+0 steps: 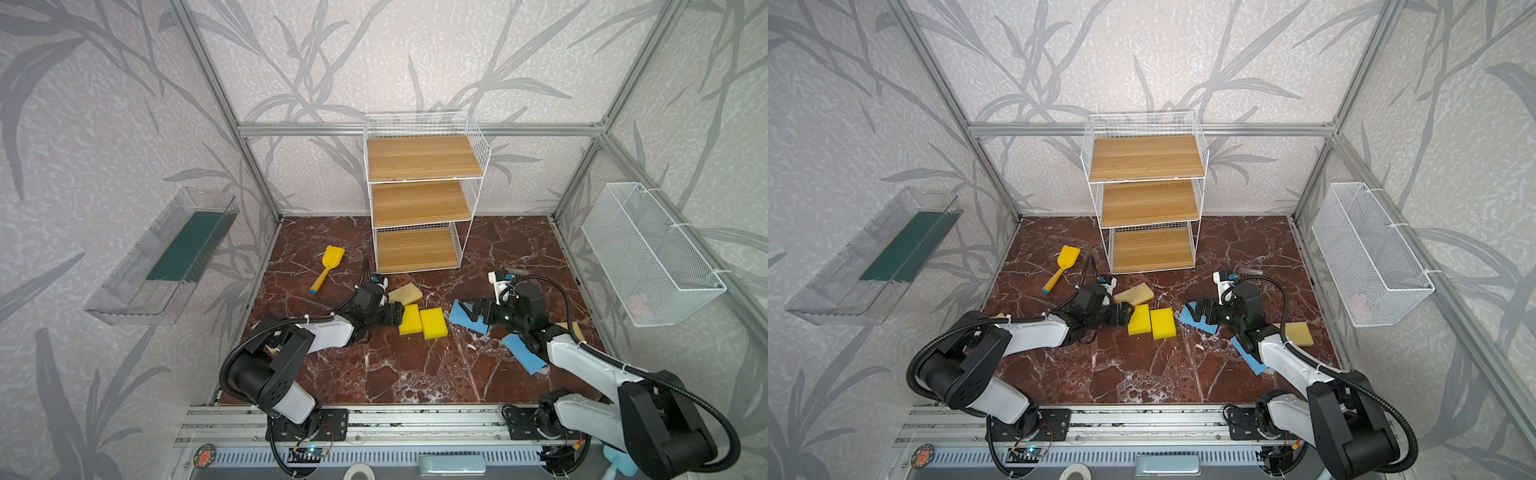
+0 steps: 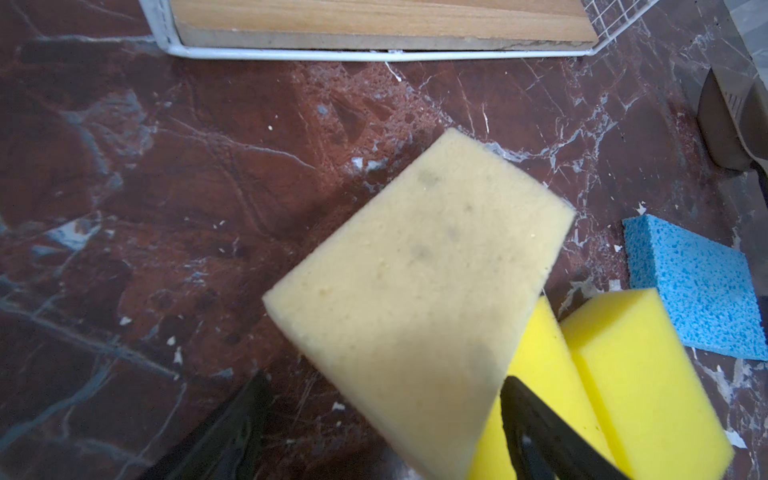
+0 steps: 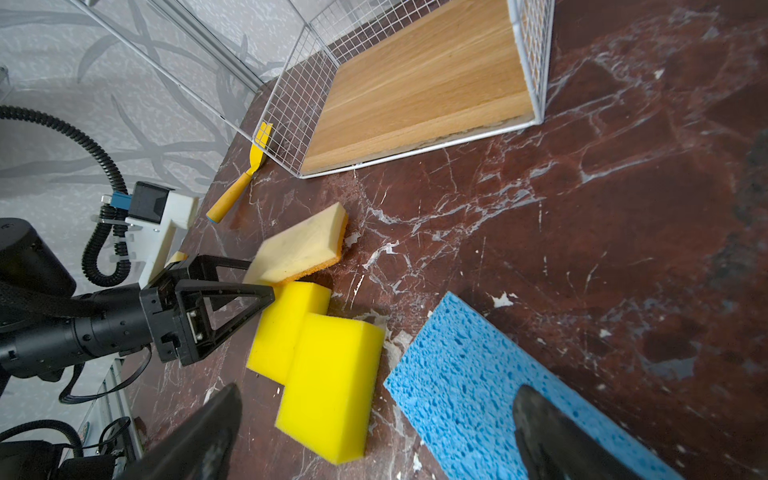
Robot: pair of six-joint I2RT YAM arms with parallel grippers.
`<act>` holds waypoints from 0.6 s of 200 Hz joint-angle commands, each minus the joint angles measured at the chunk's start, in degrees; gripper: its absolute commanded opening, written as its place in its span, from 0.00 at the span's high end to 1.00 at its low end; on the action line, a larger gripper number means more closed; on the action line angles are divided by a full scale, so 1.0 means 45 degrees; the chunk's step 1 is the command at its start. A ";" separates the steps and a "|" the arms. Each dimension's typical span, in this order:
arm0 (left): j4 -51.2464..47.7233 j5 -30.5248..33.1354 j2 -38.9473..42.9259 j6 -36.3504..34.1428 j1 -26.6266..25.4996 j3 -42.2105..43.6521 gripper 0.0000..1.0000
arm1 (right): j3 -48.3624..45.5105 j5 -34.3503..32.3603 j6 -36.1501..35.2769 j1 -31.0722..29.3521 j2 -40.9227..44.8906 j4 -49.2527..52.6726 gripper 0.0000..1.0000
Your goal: Place and organize the cleaning sponges onto the shelf
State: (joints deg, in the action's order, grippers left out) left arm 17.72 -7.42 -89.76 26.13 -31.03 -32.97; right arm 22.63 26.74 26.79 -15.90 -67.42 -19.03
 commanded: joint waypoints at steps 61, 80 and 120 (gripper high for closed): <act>0.1688 -0.0585 -0.0580 0.0732 0.0459 -0.0583 0.30 | 0.0381 0.0193 -0.0034 -0.0041 -0.0247 -0.0259 0.01; 0.2011 -0.0759 -0.0725 0.0958 0.0583 -0.0525 0.39 | 0.0400 0.0202 -0.0025 -0.0041 -0.0344 -0.0265 0.01; 0.2382 -0.0910 -0.0814 0.1149 0.0686 -0.0384 0.53 | 0.0400 0.0210 -0.0029 -0.0061 -0.0467 -0.0303 0.01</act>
State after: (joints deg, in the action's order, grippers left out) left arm 25.76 -10.74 -93.01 30.17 -28.32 -34.57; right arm 22.74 27.09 26.79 -15.94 -69.08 -19.35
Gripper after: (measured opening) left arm 0.496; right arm 0.989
